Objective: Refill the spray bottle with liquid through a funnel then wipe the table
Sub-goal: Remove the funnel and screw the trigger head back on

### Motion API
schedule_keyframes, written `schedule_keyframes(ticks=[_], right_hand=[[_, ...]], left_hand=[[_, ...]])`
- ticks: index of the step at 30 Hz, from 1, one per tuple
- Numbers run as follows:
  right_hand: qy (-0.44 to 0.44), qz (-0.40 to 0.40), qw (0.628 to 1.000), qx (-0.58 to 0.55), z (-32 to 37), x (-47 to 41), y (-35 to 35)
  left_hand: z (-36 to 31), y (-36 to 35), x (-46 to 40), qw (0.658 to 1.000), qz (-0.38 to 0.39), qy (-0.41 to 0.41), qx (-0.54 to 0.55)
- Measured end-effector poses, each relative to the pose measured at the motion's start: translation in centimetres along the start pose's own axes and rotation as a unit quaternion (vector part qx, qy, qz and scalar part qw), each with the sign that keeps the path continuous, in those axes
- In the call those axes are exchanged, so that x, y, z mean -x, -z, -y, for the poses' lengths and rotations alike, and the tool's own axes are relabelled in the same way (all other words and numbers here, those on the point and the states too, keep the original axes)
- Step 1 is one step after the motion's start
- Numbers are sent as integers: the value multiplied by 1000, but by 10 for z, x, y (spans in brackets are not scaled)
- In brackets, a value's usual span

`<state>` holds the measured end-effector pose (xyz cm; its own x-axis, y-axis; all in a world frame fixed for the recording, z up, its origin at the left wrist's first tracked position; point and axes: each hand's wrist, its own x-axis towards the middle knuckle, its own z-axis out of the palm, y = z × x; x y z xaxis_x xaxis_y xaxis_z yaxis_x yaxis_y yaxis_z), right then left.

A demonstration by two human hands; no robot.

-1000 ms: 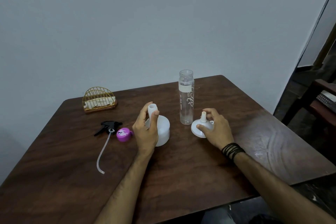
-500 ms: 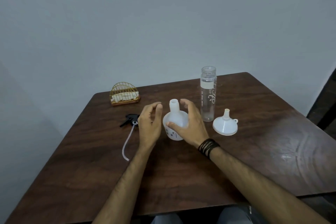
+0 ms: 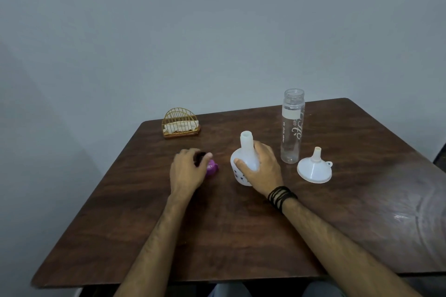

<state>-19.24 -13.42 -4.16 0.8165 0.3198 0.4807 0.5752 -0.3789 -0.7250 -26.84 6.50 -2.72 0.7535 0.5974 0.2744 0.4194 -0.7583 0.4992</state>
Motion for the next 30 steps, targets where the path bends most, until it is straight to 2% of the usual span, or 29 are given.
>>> schedule_keyframes(ticks=[2, 6, 11, 14, 16, 18, 21, 24, 28, 30], right_hand=[[-5, -3, 1000, 2, 0, -1, 0], [-6, -1, 1000, 0, -1, 0, -1], [-3, 8, 1000, -1, -2, -1, -1], [0, 9, 1000, -5, -1, -1, 1], [-2, 7, 1000, -12, -2, -1, 1], [2, 6, 1000, -19, -2, -1, 1], [17, -1, 999, -28, -1, -2, 1], [-3, -10, 998, -55, -4, 0, 0], [39, -111, 989, -94, 4, -5, 13], [58, -136, 984, -100, 15, -14, 26]], left_hand=[[6, 8, -9, 998, -52, 29, -26], [10, 12, -25, 989, 61, 117, -69], [6, 3, -32, 980, 103, 145, -87], [4, 6, -39, 984, 85, 159, -13], [-8, 16, -41, 988, 33, 129, 71], [-28, 31, -42, 976, -21, 81, 201], [-65, 57, -46, 905, -44, 51, 420], [-100, 77, -51, 803, -17, 38, 594], [-133, 89, -52, 707, 7, -7, 707], [-144, 90, -53, 675, 16, -17, 737]])
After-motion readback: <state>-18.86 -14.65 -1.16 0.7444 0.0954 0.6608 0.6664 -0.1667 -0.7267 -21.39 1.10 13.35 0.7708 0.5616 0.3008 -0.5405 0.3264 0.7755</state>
